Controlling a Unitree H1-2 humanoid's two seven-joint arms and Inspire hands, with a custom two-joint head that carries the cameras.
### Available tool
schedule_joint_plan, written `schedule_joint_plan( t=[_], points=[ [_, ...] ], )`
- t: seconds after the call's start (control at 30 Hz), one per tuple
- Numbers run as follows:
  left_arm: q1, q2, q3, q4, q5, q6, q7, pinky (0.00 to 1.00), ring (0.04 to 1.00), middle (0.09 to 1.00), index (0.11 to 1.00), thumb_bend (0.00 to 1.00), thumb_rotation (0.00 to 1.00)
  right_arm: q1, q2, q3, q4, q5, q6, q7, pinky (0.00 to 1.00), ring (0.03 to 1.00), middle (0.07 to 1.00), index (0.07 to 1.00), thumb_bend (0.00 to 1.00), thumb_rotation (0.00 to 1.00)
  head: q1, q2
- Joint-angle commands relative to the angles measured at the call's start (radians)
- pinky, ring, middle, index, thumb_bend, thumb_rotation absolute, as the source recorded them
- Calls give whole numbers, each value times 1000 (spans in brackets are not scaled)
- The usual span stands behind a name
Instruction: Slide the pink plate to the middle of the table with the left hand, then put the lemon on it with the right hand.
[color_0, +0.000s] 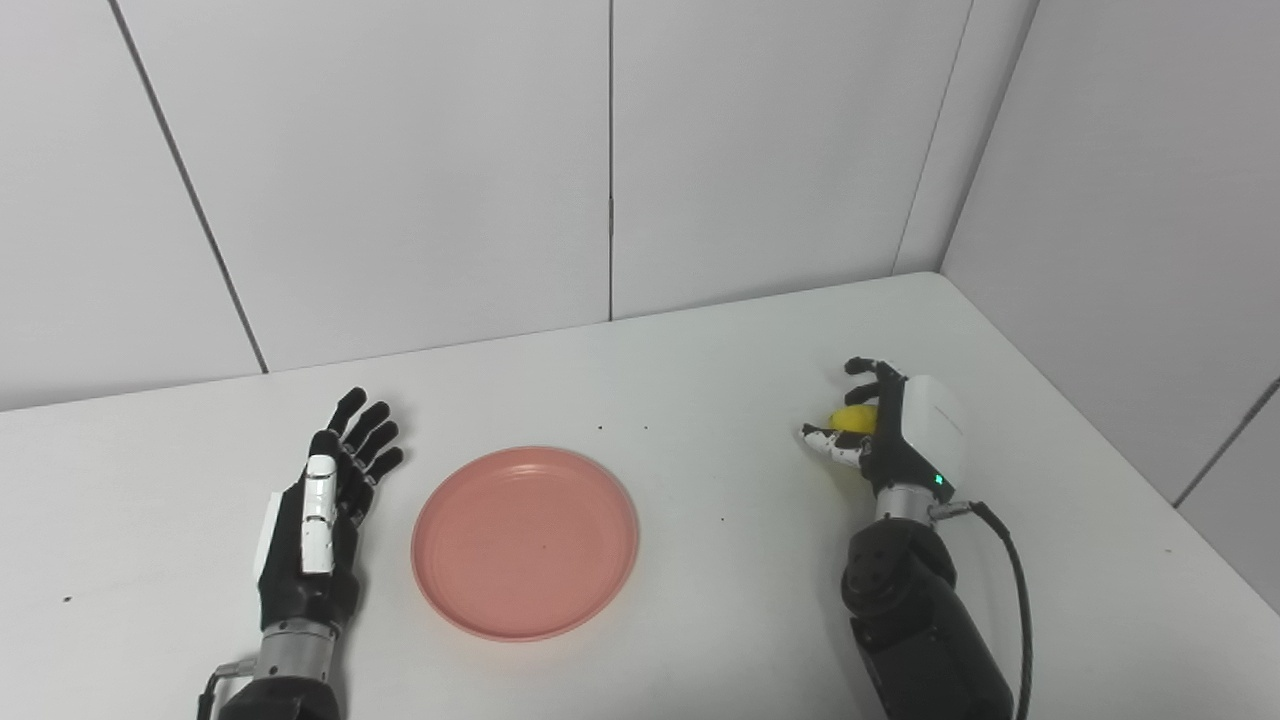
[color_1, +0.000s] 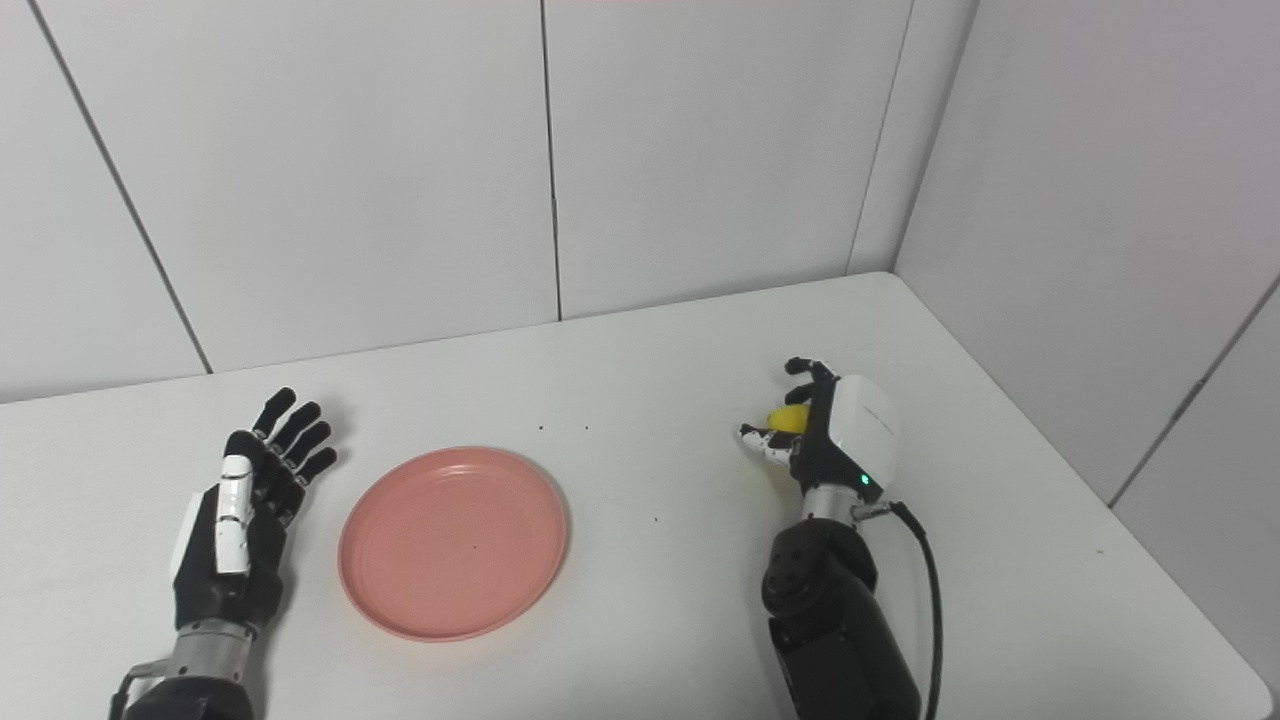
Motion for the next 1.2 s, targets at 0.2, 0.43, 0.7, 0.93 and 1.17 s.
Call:
schedule_joint_plan(
  t=[0.2, 0.43, 0.7, 0.93, 1.17],
  points=[
    [55, 2, -6, 44, 5, -2, -9, 883, 901, 904, 903, 630, 1000, -22, -7, 6, -20, 2, -20, -41, 204, 358, 474, 522, 507, 0, 5, 3],
    [58, 3, -18, 36, 19, -3, -7, 892, 909, 911, 911, 624, 1000, -12, -7, 13, -24, 5, -31, -47, 203, 438, 410, 516, 513, 0, 30, 7],
    [67, 1, -20, 6, 29, 28, -3, 905, 919, 921, 920, 645, 1000, -6, 5, 16, -21, 19, -57, -80, 202, 388, 503, 488, 516, 0, 27, 8],
    [66, -1, -21, 17, 31, 17, -4, 893, 916, 917, 916, 637, 1000, -2, 11, 27, -57, 30, -86, -104, 218, 384, 498, 493, 515, 0, 30, 8],
    [68, -3, -26, 12, 35, 25, -5, 895, 917, 920, 919, 640, 1000, 0, 29, 55, -125, 18, -102, -100, 219, 392, 505, 488, 516, 0, 34, 9]
  ],
)
